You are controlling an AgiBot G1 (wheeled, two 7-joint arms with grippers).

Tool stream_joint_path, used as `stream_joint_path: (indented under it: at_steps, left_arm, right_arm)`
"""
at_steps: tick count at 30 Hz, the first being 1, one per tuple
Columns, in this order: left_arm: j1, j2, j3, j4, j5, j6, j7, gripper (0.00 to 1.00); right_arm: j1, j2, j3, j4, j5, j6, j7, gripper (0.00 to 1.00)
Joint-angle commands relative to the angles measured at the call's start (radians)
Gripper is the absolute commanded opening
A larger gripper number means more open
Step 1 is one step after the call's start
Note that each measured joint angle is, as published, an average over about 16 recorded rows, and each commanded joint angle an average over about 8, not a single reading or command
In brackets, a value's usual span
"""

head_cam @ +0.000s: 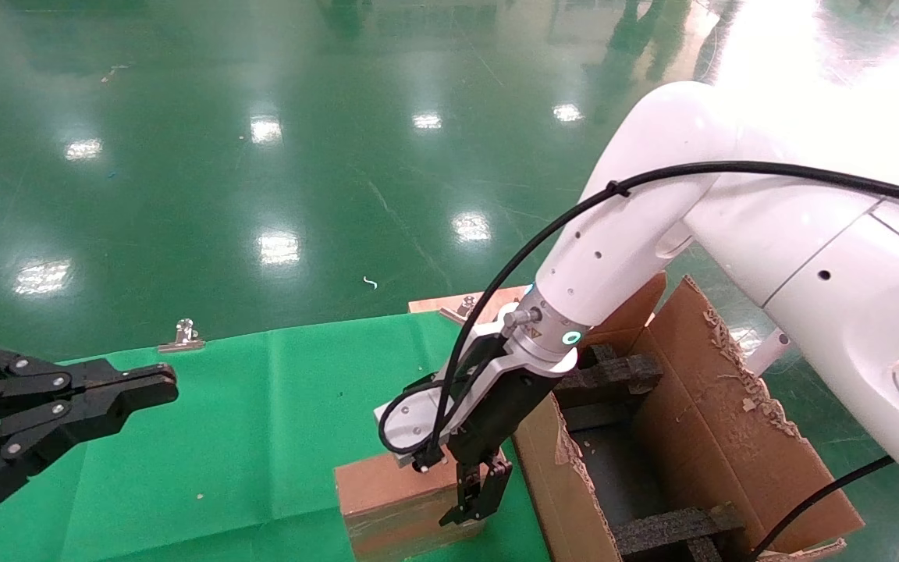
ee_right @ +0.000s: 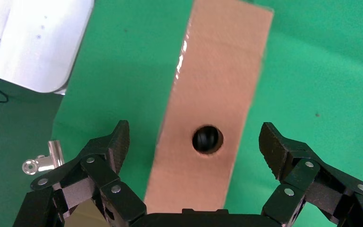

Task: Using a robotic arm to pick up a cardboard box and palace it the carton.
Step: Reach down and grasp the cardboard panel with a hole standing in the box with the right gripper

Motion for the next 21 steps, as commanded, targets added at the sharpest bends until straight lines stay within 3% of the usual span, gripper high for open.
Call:
stream_joint_path:
  at_steps: [1,9,21]
  left_arm:
    - [0.000,0.000,0.000,0.000,0.000,0.000,0.000,1.00]
    - [0.000,0.000,0.000,0.000,0.000,0.000,0.000,1.00]
    - [0.000,0.000,0.000,0.000,0.000,0.000,0.000,1.00]
  right_arm:
    - [0.004,-0.007,-0.010,-0.008,0.005,0.000,-0.006,1.00]
    - [0.010,-0.010,-0.014,-0.016,0.017,0.005,-0.008,0.03]
    - [0.005,-0.007,-0.010,-0.010,0.011,0.003,-0.007,0.00]
